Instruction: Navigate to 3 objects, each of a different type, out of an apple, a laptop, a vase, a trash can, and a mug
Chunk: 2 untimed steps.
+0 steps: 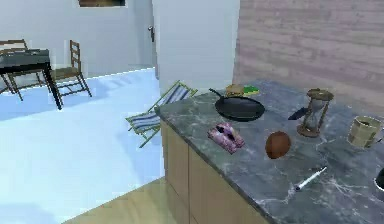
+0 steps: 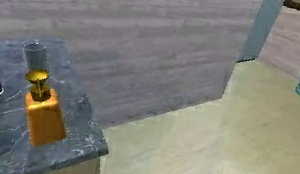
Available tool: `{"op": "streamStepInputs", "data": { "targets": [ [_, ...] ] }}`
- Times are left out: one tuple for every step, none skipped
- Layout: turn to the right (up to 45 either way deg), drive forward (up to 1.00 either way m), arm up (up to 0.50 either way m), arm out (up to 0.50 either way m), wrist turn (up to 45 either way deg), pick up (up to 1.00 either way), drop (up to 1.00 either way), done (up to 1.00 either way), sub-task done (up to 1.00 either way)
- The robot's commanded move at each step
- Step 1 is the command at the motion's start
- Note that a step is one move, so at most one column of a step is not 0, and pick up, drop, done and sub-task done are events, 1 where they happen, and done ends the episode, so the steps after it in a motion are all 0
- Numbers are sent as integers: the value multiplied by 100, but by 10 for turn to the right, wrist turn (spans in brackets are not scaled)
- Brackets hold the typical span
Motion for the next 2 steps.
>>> {"op": "streamStepInputs", "data": {
  "targets": [
    [-450,0,0,0,0,0,0,0,0],
    [-450,0,0,0,0,0,0,0,0]
  ]
}}
